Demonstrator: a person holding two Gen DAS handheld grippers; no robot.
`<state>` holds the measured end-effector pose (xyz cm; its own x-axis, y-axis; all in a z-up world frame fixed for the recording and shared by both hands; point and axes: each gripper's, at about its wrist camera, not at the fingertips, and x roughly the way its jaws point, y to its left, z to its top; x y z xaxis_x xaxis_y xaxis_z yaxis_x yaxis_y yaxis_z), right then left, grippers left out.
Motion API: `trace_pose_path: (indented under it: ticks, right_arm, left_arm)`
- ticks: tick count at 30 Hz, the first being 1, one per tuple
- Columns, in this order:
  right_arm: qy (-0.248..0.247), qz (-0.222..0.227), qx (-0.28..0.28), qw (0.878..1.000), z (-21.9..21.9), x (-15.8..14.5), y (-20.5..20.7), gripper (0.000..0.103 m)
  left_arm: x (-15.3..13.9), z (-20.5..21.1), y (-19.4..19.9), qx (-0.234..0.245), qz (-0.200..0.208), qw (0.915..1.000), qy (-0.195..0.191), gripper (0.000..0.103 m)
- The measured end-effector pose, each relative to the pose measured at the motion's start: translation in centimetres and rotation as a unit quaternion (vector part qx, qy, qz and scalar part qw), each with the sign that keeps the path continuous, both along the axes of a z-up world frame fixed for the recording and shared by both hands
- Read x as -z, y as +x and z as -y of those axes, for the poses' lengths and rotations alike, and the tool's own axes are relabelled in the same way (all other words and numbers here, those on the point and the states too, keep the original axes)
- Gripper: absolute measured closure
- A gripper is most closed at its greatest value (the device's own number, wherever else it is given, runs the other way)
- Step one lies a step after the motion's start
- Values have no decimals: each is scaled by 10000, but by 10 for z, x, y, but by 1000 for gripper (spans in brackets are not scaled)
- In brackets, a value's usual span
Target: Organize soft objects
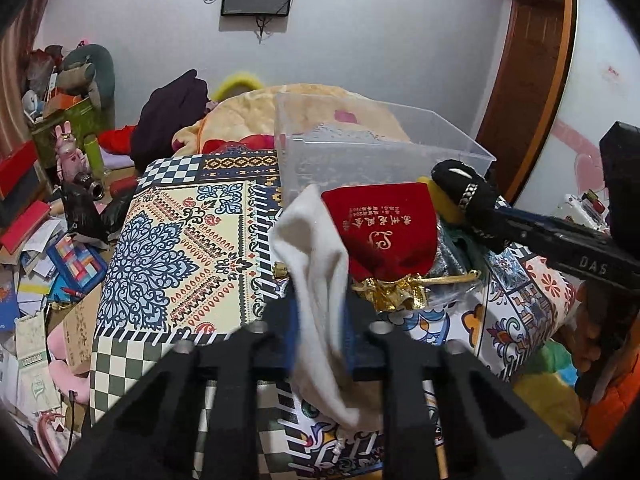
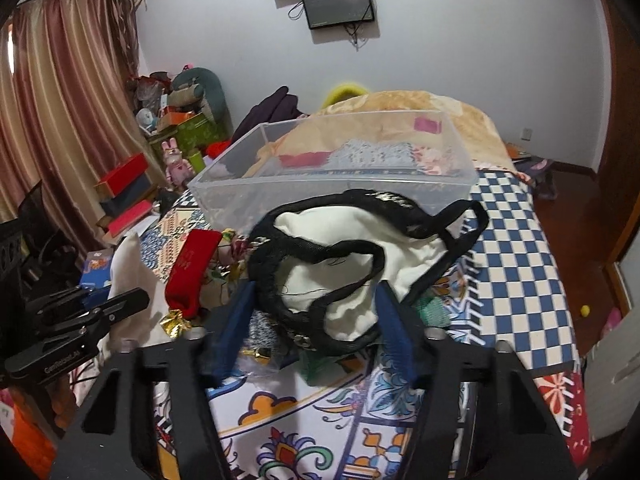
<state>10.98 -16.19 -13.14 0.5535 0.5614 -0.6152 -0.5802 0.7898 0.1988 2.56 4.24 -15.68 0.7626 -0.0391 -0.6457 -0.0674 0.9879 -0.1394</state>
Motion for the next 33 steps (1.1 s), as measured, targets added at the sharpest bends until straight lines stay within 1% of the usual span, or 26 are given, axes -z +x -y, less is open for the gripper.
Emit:
trace_pose_path:
  ticks: [1,3,7,13,21,26,29,30,33]
  right_arm:
    - [-11,-12,-55,10000,-1,0,-2,69]
    - [-32,3,-128,9999,-5,-1,-4,77]
    - [17,99,-114,9999,-2,-6,-4,85]
    - [344,285,-20,9990,12,-25,-9,89]
    - [509,677,120,9963,23,-51,-10,90]
    - [652,905,188,9936,27,-69,-2,91]
    - [673,1026,204,9922,26,-79,4,93]
    - [678,1060,202,9918,25,-82,7,98]
    - [745,1208,225,9896,24,-94,13,98]
  left_arm:
    - [-1,-1,-1,-13,12,10000,-15,92]
    - [-4,-3,-2,-44,49,10000,-39,94]
    - [-15,-4,-4,-70,167,9998,21,94]
    - [-38,-4,-3,-94,425,9990,139,95]
    - [-81,-8,9,-114,940,9953,213,95]
    - [-104,-9,20,-128,1249,9918,237,95]
    - [-116,-10,30,-89,1389,9901,177,95]
    - [-119,-10,34,-82,1420,9897,187,95]
    - [-126,-10,45,-90,1508,9882,245,95]
